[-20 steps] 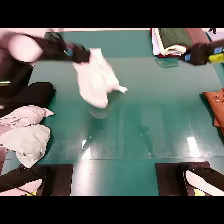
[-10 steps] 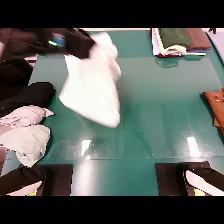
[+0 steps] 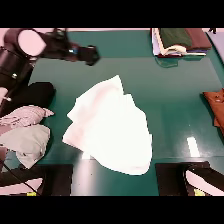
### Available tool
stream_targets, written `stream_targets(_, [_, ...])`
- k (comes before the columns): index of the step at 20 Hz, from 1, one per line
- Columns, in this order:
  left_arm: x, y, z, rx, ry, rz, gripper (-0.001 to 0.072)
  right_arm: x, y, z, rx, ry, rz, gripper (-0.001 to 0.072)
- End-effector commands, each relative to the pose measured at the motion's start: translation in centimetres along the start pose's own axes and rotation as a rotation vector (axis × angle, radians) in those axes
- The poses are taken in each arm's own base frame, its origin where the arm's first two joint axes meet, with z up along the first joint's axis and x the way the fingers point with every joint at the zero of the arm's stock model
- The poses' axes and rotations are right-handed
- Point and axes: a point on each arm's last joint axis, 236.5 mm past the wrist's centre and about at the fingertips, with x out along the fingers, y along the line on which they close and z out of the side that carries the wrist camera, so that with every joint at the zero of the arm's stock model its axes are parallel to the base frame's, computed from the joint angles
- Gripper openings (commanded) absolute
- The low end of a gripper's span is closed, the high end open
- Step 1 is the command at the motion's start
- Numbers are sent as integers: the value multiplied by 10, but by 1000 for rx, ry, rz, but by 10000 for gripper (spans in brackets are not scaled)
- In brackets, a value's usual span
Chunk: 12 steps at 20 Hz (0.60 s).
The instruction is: Fold the shirts.
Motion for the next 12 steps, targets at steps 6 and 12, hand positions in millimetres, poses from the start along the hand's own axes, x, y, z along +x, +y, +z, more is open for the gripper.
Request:
stream_targets(6, [47, 142, -163, -267, 336, 171, 704, 11, -4, -19, 15, 82, 10, 20])
stream_targets(12, [107, 143, -213, -301, 433, 80, 703, 29, -13, -53, 86, 238, 18, 20])
